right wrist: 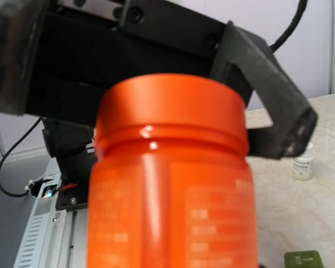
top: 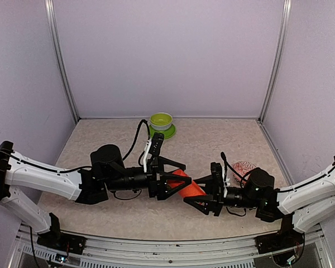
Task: Sort the pills into containers
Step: Unscrew the lid of the pill bottle from the pill bottle.
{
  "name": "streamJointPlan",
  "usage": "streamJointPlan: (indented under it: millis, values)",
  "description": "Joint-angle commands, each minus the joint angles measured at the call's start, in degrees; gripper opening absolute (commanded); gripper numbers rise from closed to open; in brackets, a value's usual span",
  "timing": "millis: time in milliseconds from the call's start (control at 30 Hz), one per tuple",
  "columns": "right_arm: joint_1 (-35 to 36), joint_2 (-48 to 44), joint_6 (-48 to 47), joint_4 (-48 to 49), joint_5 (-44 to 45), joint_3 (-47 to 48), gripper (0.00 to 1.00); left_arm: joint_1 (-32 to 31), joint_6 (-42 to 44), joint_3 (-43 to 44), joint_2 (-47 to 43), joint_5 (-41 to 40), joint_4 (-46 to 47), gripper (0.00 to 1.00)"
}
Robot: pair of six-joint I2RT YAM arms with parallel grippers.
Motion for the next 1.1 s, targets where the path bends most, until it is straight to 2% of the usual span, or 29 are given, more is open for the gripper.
streamJointPlan:
  millis: [0, 367, 600, 933, 1067]
  values:
    - [0.1, -1.6, 1.0, 0.0, 6.0, 0.5, 0.14, -0.6, 1.3, -0.6, -0.4, 0.8, 0.0, 0.84]
    - [0.1, -4.1, -0.1, -1.6, 6.6, -0.7, 0.14, -0.6, 1.1, -1.4, -1.2, -0.9, 0.0, 0.83]
    - [0.1, -6.3, -0.5, -2.4, 6.9, -1.9, 0.14, -0.5, 1.3, -1.8, -2.3, -3.0, -0.9, 0.79]
    - [0.1, -5.1, -0.4, -2.0, 4.1, -1.8, 0.13, -0.1, 0.2, -1.8, -1.6, -4.4, -1.0, 0.60]
    - [0.1, -4.7, -0.1, -1.4, 3.5, -1.9, 0.13, -0.1, -0.2, -1.5, -1.3, -4.2, -0.9, 0.49]
